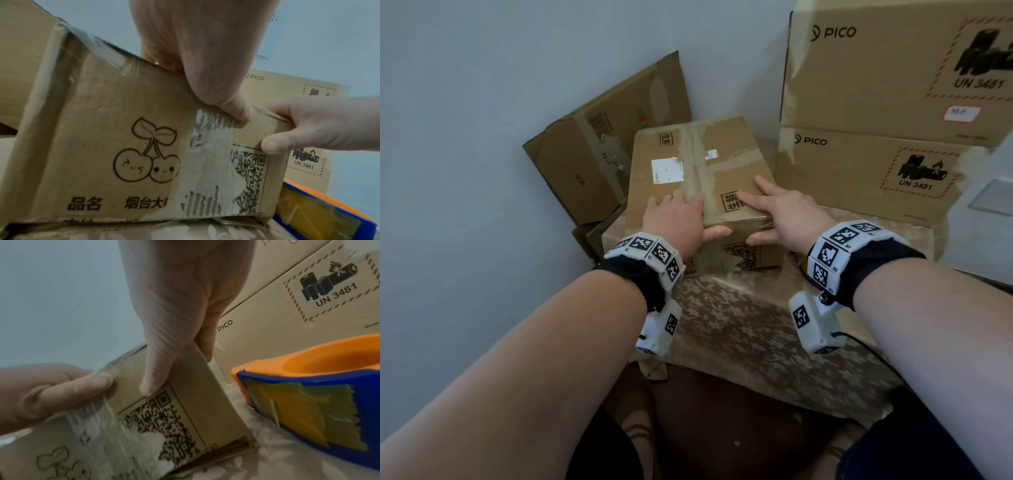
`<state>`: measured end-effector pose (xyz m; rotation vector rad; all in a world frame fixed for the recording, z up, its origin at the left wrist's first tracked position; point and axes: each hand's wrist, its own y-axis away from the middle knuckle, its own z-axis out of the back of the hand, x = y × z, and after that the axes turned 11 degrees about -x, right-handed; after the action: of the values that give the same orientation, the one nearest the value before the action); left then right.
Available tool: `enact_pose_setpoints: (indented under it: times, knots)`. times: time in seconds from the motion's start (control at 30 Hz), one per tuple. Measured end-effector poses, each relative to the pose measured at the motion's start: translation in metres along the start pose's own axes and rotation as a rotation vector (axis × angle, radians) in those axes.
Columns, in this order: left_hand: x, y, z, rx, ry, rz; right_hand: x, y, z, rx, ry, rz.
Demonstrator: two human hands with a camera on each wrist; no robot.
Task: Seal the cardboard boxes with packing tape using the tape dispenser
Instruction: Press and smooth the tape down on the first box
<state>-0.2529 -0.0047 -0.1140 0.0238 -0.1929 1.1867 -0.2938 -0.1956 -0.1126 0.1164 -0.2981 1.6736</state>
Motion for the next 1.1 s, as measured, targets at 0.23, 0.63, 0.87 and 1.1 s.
enact_pose_setpoints:
  times: [0.23,0.63,0.87,1.1]
  knots:
    - [-0.007,-0.007,0.015,0.058,-0.027,0.017,-0.018,0.003,0.011,-0.005,-0.159,-0.110]
    - [-0.035,-0.012,0.001,-0.074,0.053,-0.093,-0.041,0.003,0.006,0.022,-0.252,-0.014]
    - [-0.034,-0.014,-0.001,-0.070,0.071,-0.100,-0.045,-0.003,0.012,0.076,-0.243,0.011]
    - [-0.035,-0.014,0.000,-0.046,0.129,-0.098,-0.047,-0.006,0.015,0.120,-0.225,-0.001]
